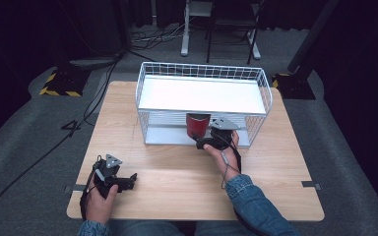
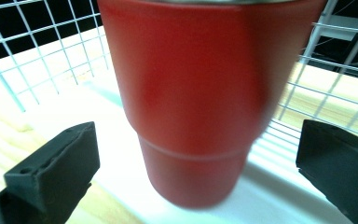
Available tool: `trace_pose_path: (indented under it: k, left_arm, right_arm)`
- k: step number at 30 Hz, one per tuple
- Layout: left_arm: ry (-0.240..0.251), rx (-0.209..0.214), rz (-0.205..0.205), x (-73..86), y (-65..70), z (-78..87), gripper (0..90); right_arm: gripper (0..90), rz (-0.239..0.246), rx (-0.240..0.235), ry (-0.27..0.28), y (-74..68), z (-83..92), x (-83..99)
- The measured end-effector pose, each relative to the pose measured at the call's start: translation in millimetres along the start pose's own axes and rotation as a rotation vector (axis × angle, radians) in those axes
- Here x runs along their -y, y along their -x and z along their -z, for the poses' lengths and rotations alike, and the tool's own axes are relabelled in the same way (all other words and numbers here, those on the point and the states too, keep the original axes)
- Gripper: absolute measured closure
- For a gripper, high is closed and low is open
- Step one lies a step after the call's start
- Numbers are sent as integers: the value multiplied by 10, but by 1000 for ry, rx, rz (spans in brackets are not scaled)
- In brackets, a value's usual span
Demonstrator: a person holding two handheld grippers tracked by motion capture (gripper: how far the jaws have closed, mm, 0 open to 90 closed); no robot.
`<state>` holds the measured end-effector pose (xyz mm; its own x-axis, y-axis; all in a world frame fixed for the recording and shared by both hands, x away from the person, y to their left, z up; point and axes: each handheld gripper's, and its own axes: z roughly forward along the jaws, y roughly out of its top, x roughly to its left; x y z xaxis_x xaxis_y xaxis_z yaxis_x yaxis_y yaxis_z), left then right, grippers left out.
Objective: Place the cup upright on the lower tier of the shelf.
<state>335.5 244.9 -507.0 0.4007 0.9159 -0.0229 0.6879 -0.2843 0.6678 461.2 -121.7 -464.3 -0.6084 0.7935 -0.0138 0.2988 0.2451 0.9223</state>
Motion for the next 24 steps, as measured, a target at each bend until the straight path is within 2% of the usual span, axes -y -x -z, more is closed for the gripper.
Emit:
trace_pose_path:
  k: [3, 7, 21, 24]
  left_arm:
    - [0, 0, 0, 0, 0, 0, 0]
    - [0, 0, 0, 0, 0, 0, 0]
    - [0, 0, 0, 0, 0, 0, 0]
    - [0, 0, 0, 0, 0, 0, 0]
  right_arm:
    - [0, -22, -6, -8, 38, 138, 29]
    - [0, -25, -17, -4, 65, 277, 30]
    - [0, -4, -55, -18, 185, 696, 55]
    - [0, 0, -69, -35, 232, 797, 65]
